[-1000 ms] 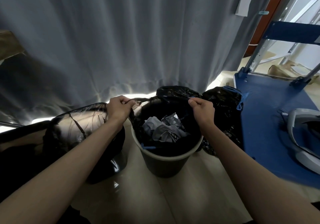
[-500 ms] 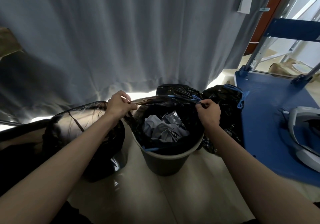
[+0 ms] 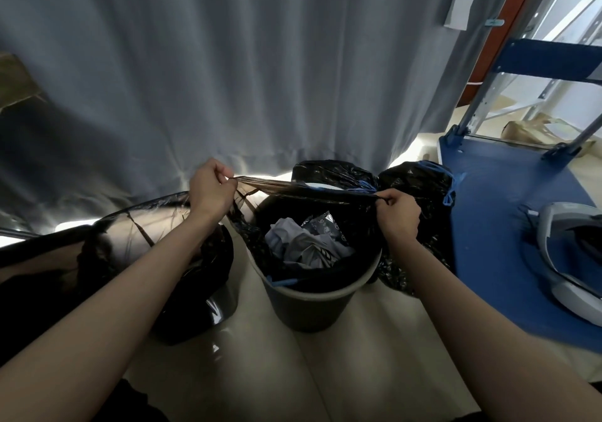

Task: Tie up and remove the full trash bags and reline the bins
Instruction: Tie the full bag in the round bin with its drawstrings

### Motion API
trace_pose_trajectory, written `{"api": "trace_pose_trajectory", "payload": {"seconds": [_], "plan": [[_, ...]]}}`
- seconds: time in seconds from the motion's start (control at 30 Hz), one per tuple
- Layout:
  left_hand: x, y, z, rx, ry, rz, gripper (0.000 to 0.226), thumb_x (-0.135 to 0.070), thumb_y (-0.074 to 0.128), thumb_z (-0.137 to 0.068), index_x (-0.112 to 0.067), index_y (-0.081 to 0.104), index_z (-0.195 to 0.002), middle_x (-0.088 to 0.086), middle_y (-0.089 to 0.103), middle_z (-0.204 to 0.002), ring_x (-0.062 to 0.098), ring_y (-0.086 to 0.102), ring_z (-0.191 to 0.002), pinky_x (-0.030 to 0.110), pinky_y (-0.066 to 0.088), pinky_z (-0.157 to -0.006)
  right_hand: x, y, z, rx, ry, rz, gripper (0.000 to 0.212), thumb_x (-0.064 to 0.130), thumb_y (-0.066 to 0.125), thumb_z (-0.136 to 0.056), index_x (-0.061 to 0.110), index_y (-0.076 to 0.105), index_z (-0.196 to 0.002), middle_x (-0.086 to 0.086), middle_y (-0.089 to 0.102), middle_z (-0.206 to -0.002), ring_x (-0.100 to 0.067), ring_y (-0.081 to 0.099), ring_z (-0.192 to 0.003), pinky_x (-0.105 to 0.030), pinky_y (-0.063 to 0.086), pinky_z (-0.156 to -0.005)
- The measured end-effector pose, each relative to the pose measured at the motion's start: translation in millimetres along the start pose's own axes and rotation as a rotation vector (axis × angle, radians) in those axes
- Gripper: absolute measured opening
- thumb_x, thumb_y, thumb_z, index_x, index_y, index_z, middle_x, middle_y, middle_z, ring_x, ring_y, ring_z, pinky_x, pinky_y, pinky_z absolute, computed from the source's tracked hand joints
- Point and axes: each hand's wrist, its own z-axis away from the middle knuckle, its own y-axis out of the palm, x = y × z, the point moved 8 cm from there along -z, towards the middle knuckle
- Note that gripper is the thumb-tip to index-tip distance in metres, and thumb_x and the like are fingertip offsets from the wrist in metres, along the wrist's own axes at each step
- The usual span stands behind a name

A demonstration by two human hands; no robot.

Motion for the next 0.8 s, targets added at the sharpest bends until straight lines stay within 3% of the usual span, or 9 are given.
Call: {"api": "trace_pose_trajectory", "payload": {"seconds": [0.1,0.2,0.3,0.47,0.53,0.6,0.67,0.73,0.8], "plan": [[-7.1,4.0,-0.6,0.047,0.058,-0.045,0.018,-0.002,0.067,-0.076,-0.014,0.058,-0.086,-0.001,0.054,-0.077,0.018,0.051,-0.075,0.028,0.04,-0.069,5.4,4.6,0.3,0.045,-0.033,0.051,0.012,0.03,0.065,-0.082,0.031,0.066,-0.094,-0.004,0.064,-0.108,-0.025,0.063,-0.096,-0.039,0.053,-0.086],[-9.6,8.5,-0.9,0.113,0.046,-0.059,0.023,-0.012,0.079,-0.073,-0.015,0.067,-0.093,0.001,0.058,-0.079,0.016,0.053,-0.071,0.027,0.04,-0.067,7.7,11.6,1.9,0.139,-0.036,0.139,0.036,0.038,0.072,-0.077,0.027,0.062,-0.11,-0.003,0.059,-0.117,-0.026,0.061,-0.103,-0.044,0.052,-0.091],[-12.8,11.0,-1.3,0.128,0.015,-0.054,0.014,-0.017,0.081,-0.075,-0.014,0.073,-0.086,-0.003,0.058,-0.065,0.01,0.052,-0.057,0.024,0.041,-0.063,2.8,8.1,3.3,0.185,0.013,0.211,0.047,0.04,0.071,-0.079,0.02,0.057,-0.119,-0.006,0.06,-0.119,-0.028,0.06,-0.105,-0.043,0.051,-0.093],[-21.3,3.0,-2.0,0.115,0.019,-0.055,0.014,-0.01,0.082,-0.072,-0.013,0.07,-0.076,-0.002,0.061,-0.063,0.015,0.056,-0.055,0.029,0.049,-0.066,-1.4,9.6,16.5,0.345,0.135,0.284,0.105,0.074,0.064,-0.051,0.01,0.046,-0.132,-0.01,0.059,-0.123,-0.032,0.06,-0.109,-0.044,0.055,-0.089],[-22.9,0.8,1.1,0.127,0.014,-0.104,0.022,-0.014,0.085,-0.069,-0.012,0.067,-0.083,0.002,0.062,-0.071,0.019,0.058,-0.064,0.031,0.049,-0.068,3.2,8.0,22.3,0.385,0.151,0.235,0.091,0.066,0.068,-0.062,0.006,0.048,-0.127,-0.011,0.06,-0.117,-0.029,0.063,-0.097,-0.035,0.058,-0.066],[-18.0,3.8,6.4,0.202,-0.037,-0.142,0.033,-0.016,0.087,-0.066,-0.011,0.063,-0.088,0.007,0.064,-0.079,0.022,0.06,-0.065,0.029,0.048,-0.062,7.4,6.5,27.6,0.439,0.141,0.2,0.053,0.043,0.069,-0.078,0.004,0.055,-0.111,-0.011,0.06,-0.104,-0.024,0.062,-0.076,-0.026,0.051,-0.046],[-10.9,8.6,11.9,0.287,-0.058,-0.219,0.034,-0.015,0.087,-0.065,-0.011,0.061,-0.086,0.012,0.066,-0.081,0.022,0.06,-0.063,0.027,0.045,-0.057,9.5,-0.1,30.4,0.431,0.127,0.153,0.019,0.022,0.065,-0.085,0.009,0.052,-0.087,-0.01,0.055,-0.088,-0.019,0.055,-0.057,-0.023,0.048,-0.04],[-10.2,9.2,17.1,0.318,-0.019,-0.338,0.028,-0.015,0.085,-0.065,-0.011,0.065,-0.083,0.014,0.066,-0.081,0.023,0.058,-0.066,0.025,0.04,-0.059,11.5,-11.6,28.6,0.345,0.095,0.054,0.015,0.007,0.057,-0.087,0.011,0.046,-0.078,-0.009,0.052,-0.075,-0.016,0.051,-0.045,-0.022,0.046,-0.037],[-11.8,3.5,17.3,0.27,0.0,-0.338,0.021,-0.009,0.083,-0.066,-0.008,0.069,-0.081,0.013,0.065,-0.077,0.023,0.059,-0.07,0.025,0.038,-0.061,14.0,-28.3,24.3,0.22,0.051,-0.022,0.01,0.001,0.051,-0.085,0.01,0.051,-0.082,-0.011,0.057,-0.069,-0.014,0.052,-0.038,-0.021,0.046,-0.035]]}}
